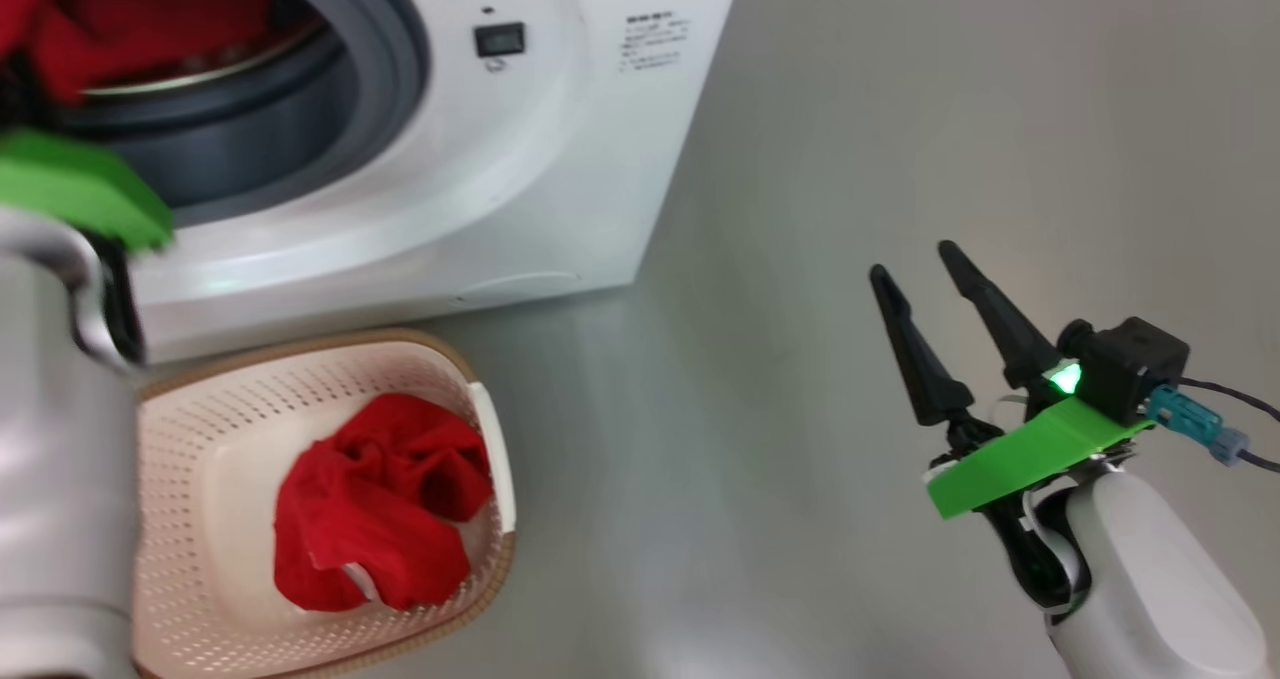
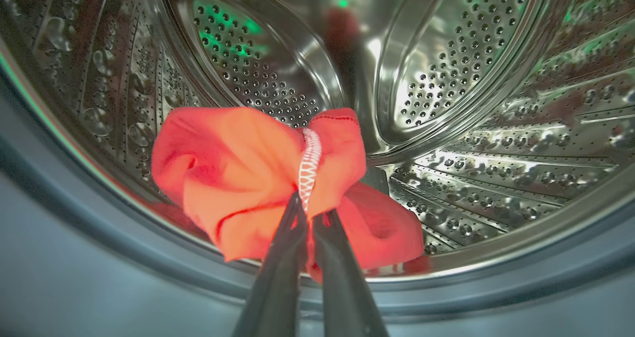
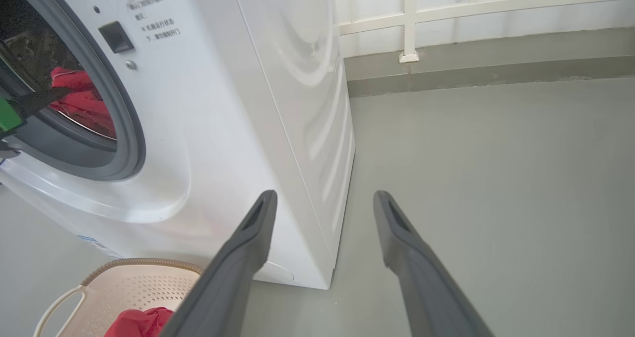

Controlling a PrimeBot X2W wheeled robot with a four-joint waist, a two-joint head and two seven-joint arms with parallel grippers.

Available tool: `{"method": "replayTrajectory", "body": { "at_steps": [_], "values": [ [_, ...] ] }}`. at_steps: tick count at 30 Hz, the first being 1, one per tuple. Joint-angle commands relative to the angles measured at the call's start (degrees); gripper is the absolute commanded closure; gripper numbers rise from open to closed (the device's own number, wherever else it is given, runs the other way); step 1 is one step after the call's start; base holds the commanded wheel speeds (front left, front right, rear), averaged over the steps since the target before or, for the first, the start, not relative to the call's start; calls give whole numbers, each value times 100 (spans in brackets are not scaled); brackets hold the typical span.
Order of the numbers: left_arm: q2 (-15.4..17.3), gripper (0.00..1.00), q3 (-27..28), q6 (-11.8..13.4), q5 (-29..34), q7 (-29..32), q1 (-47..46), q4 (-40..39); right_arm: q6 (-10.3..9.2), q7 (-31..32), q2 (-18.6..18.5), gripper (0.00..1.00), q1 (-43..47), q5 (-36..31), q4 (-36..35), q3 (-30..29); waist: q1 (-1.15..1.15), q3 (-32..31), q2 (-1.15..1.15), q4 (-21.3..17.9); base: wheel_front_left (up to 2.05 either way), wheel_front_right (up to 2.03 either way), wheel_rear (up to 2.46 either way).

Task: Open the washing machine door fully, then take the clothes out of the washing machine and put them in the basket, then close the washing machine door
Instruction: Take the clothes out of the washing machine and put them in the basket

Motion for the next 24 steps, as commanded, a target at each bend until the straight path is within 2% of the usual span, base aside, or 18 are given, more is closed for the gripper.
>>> {"method": "replayTrajectory", "body": {
  "at_steps": [1,13,20,24],
  "values": [
    [196,100,147,-81,-30,-69,250,-322,9,-69,-73,0,207,-63,-98,44,0,-275,0,220,0,0,0],
    [-356,100,541,-509,54,-70,2085,-2521,9,-69,-252,0,622,-56,-85,-232,0,-859,0,682,0,0,0],
    [-656,100,577,-629,153,-71,3393,-3840,9,-69,-302,0,779,-58,-105,-338,0,-1035,0,985,0,0,0],
    [-714,100,536,-647,196,-71,3868,-4279,9,-69,-316,0,810,-58,-106,-330,0,-1080,0,1059,0,0,0]
  ]
}}
